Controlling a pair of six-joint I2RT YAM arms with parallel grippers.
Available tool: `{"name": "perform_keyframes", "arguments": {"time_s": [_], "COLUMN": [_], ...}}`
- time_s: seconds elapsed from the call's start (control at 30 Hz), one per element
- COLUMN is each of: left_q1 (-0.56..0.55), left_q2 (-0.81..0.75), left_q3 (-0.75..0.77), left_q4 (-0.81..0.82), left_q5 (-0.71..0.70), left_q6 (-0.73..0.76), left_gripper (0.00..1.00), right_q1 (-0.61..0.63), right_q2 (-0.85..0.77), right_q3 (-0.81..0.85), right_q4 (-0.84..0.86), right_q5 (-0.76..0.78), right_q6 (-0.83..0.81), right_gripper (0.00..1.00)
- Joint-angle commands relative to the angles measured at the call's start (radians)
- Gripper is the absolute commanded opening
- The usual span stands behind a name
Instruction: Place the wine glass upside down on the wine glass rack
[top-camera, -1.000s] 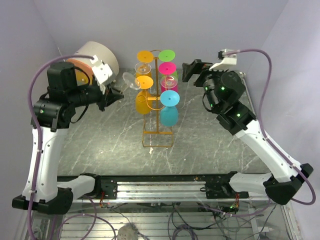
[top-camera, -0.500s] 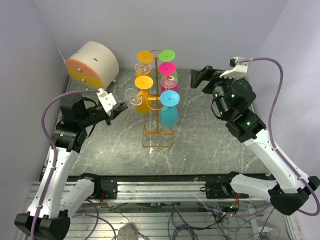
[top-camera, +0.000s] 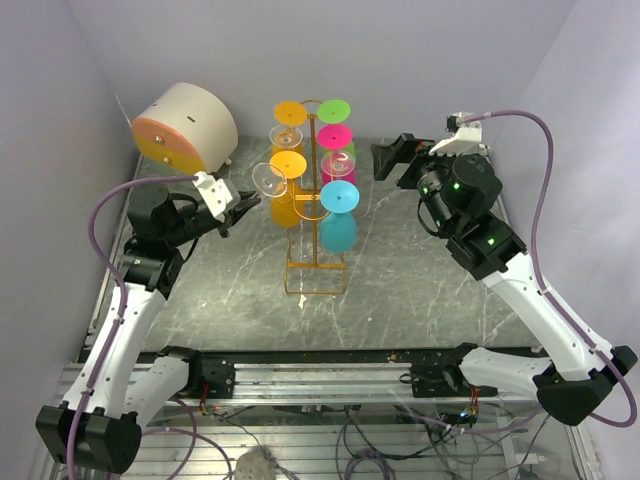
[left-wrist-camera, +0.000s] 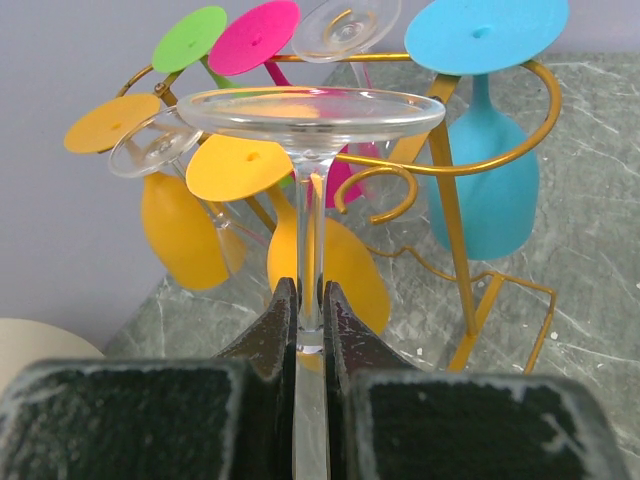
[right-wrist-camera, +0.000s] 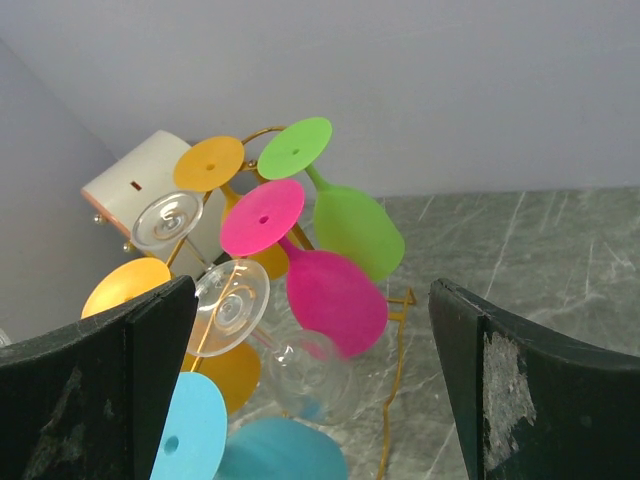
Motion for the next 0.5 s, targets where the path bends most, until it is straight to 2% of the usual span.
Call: {"name": "perform_keyframes", "arguments": {"time_s": [0.0, 0.13, 0.47], "left_q1": [0.006, 0.006, -0.001], "left_q2": [0.006, 0.038, 0.086], "left_q3": [-0.033, -0.044, 0.007], "left_q4": [0.157, 0.166, 0.03], "left_q5": [0.041, 0.043, 0.097], "left_q6": [-0.018, -0.006, 0.101], "left_gripper": [0.07, 0.07, 0.07], "right_q1": [-0.011, -0.013, -0.017], "right_q2": [-0.013, -0.022, -0.039], "right_q3": [0.015, 0.008, -0.011], "right_q4": [-0.005, -0.006, -0.004], "right_q5": [-0.016, -0.017, -0.01], "right_q6": [0.013, 0.015, 0.016], "right_gripper": [1.0, 1.0, 1.0]}}
